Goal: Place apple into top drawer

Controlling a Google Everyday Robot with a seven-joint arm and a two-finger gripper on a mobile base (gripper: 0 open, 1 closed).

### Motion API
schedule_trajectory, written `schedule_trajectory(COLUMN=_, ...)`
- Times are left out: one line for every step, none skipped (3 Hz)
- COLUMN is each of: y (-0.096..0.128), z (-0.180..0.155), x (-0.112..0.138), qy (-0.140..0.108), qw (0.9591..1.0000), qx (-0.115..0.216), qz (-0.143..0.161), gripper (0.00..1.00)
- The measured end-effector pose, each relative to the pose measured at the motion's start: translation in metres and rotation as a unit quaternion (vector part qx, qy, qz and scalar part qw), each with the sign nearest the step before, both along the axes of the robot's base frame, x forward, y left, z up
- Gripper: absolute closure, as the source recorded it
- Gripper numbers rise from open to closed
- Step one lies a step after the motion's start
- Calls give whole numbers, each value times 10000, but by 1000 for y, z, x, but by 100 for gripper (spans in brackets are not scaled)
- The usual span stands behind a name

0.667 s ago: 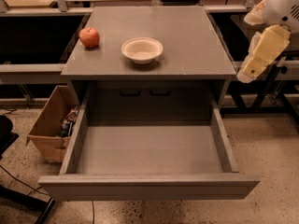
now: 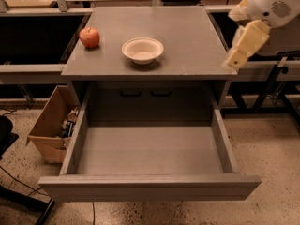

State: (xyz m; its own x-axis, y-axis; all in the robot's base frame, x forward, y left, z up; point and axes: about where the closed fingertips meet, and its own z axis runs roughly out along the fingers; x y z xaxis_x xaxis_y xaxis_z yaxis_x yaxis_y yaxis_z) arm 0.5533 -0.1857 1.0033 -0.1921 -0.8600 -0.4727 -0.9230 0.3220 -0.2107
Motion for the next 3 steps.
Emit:
schedule_trajectory(y=57, z=-1, x=63, qy=-210, qw=9979, qx=578, qz=201, gripper=0)
schedule_trajectory(y=124, z=7, x=117, qy=-388, qw=9906, qx=1314, qz=-16, gripper=0)
schedule_trajectory(y=185, z=12, x=166, qy=-652, qw=9783, qx=1939, qz=-329, gripper=0)
